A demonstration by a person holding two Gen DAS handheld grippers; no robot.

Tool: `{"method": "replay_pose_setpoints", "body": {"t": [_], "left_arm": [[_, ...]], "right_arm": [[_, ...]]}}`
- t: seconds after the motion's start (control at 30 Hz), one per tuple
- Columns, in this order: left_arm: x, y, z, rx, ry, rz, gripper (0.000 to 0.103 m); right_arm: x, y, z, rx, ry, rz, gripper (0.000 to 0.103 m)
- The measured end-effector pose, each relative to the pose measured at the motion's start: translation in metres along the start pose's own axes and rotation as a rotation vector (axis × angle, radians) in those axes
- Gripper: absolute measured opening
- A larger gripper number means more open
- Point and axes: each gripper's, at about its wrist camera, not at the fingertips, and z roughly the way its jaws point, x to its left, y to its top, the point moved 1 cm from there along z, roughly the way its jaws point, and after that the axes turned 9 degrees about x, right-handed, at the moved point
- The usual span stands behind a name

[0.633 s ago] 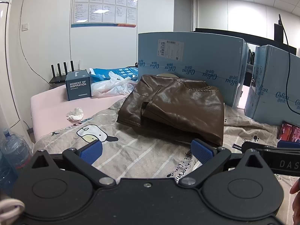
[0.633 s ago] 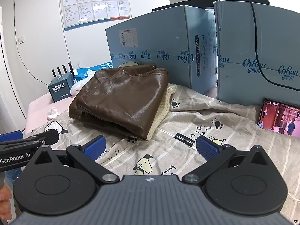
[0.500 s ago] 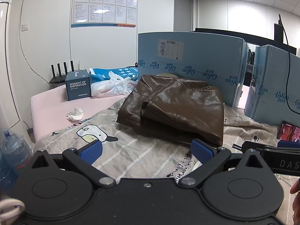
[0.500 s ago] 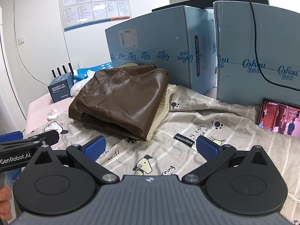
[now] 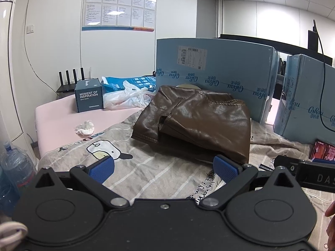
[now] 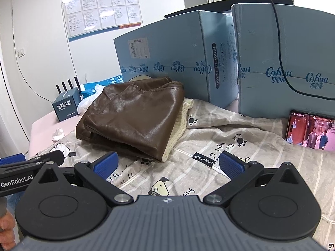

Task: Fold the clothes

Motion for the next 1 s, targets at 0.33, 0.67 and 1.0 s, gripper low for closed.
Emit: {"method": "replay_pose_setpoints", "body": {"t": [0.33,0.67,1.0], "left_arm": [[-0.003,0.003,-0.006,-0.008,-0.008,-0.004,0.103],[-0.008,0.008,-0.012,-0.037,-0.043,0.004,0.103],[-0.016,0.022,-0.019,-0.07,-0.093,0.039,0.103]], "right_arm": [[-0.003,0.005,-0.012,-0.024,0.018,0.027,0.103],[-0.008,0.01,-0.026,-0.052,0.01,0.045,0.103],[-0.009,0.015,-0.045,-0.071,-0.068,0.061,0.103]]}}
